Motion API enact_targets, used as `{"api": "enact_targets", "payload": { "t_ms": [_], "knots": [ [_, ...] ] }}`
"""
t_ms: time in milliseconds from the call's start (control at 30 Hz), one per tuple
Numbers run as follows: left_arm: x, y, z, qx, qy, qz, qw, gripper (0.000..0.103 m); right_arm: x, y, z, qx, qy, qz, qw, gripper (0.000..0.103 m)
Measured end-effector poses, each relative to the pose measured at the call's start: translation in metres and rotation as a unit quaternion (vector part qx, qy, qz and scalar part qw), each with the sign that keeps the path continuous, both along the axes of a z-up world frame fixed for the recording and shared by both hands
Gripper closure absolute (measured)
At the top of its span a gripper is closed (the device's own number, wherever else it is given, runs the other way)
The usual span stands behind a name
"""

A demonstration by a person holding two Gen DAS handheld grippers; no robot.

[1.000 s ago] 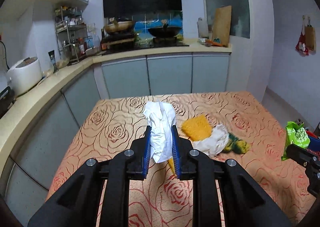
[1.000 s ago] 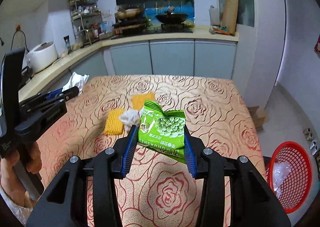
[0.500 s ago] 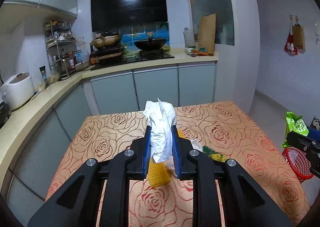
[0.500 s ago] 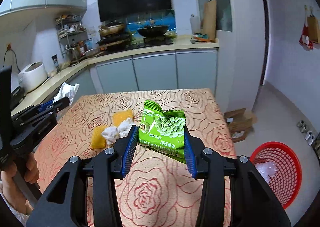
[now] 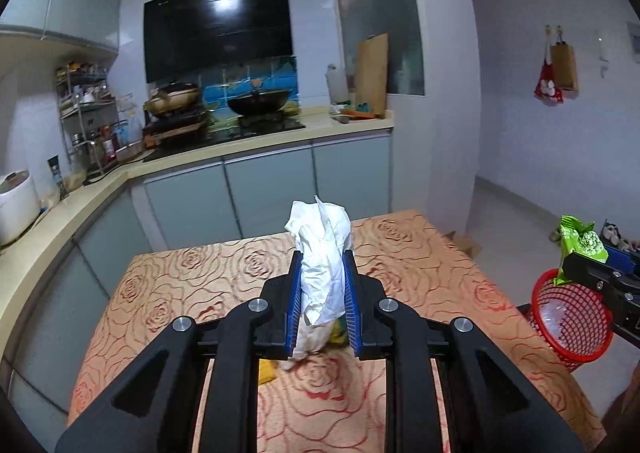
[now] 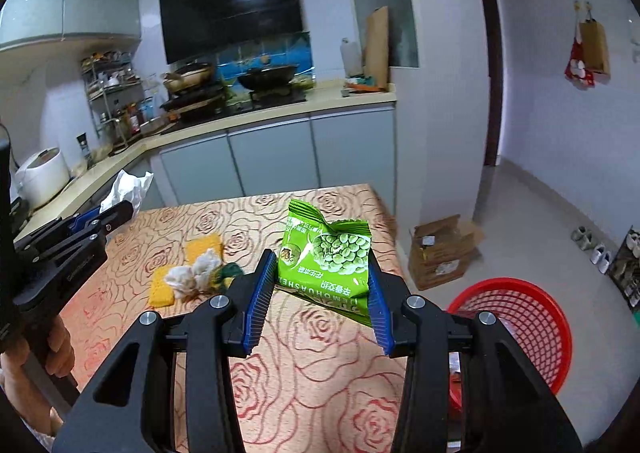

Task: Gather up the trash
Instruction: 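Carry both items to the red basket and open both tools to drop them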

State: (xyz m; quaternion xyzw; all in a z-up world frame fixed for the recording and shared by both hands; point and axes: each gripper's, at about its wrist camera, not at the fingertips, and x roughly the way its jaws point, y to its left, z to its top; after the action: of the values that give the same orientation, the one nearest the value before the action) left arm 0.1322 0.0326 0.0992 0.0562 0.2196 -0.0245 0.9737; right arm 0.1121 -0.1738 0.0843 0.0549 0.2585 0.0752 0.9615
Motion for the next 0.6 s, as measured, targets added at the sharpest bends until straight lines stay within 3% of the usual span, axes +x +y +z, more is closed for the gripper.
{"api": "enact_targets", "payload": {
  "t_ms": [600],
  "knots": [
    [0.005,-0.087,-0.014,-0.016,0.017,-0.104,0.9943,0.085,-0.016,-0.068,-0.017,0.001,0.017,-0.089,0.996,0.061]
  ]
}}
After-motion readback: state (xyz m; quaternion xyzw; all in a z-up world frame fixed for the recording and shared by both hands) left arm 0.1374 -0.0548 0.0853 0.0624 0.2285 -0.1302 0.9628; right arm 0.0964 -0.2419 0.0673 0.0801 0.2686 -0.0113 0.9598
